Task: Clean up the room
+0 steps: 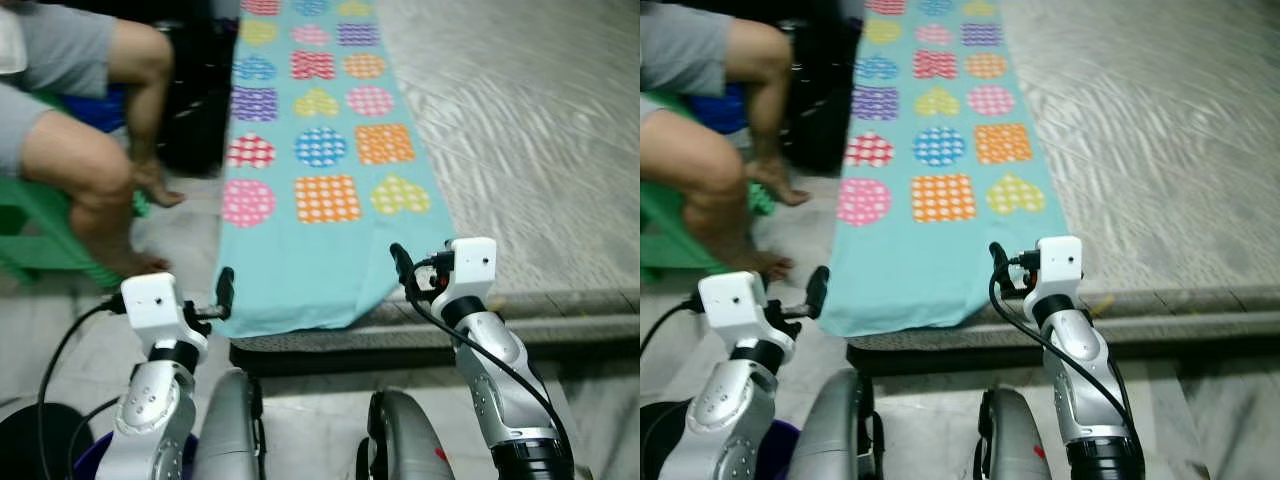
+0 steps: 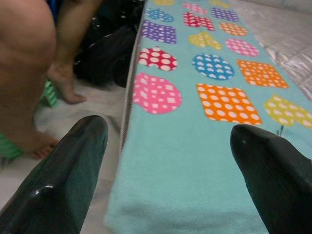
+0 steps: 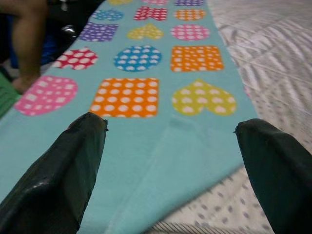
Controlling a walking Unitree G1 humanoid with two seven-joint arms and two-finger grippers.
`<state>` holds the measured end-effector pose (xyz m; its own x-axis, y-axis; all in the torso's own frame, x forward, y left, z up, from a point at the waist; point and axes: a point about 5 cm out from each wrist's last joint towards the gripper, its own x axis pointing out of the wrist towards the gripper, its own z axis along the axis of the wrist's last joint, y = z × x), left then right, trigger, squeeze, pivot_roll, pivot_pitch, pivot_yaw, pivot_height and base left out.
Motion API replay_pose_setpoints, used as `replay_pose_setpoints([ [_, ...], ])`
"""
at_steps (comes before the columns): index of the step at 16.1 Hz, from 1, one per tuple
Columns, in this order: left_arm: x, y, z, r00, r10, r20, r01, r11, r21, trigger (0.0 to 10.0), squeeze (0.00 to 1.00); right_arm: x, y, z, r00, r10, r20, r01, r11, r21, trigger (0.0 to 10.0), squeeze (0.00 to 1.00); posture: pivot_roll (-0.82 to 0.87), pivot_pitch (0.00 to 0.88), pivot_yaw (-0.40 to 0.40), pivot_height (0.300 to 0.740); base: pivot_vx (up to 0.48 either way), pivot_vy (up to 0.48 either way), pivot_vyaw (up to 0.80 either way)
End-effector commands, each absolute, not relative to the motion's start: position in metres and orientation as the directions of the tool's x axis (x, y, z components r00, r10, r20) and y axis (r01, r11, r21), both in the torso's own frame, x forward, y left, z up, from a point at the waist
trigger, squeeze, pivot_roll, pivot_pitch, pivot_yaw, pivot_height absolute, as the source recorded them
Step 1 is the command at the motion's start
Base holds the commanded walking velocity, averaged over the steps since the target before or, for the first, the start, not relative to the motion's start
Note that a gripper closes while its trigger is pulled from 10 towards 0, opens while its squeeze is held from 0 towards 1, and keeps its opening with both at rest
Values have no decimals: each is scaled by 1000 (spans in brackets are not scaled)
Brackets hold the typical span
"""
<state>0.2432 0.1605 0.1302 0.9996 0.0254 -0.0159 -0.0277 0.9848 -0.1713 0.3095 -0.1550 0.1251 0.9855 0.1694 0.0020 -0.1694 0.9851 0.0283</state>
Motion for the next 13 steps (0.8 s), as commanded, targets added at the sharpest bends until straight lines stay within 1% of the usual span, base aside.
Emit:
replay_pose_setpoints([
  [1, 241, 161, 130, 999, 31, -23, -35, 985, -168, 10000, 0, 308, -156, 123, 985, 173, -9, -173, 984, 33, 10000, 0, -20, 281, -9, 587, 0, 0, 0],
  [6, 242, 162, 131, 999, 30, -15, -32, 984, -177, 10000, 0, 309, -156, 123, 984, 177, -8, -176, 984, 33, 10000, 0, -20, 289, -9, 587, 0, 0, 0],
  [9, 243, 162, 132, 999, 34, -6, -34, 985, -172, 10000, 0, 310, -155, 125, 983, 184, -1, -184, 983, 20, 10000, 0, -20, 289, -6, 587, 286, 0, 0],
  [10, 243, 163, 133, 999, 33, 0, -32, 986, -166, 10000, 0, 308, -150, 126, 975, 221, 15, -221, 975, -28, 10000, 0, -21, 287, -8, 587, 386, 0, 0],
  [13, 243, 163, 133, 999, 34, 0, -33, 986, -162, 10000, 0, 309, -151, 126, 978, 210, 13, -210, 978, -15, 10000, 0, -21, 284, -10, 587, 429, 0, 0],
])
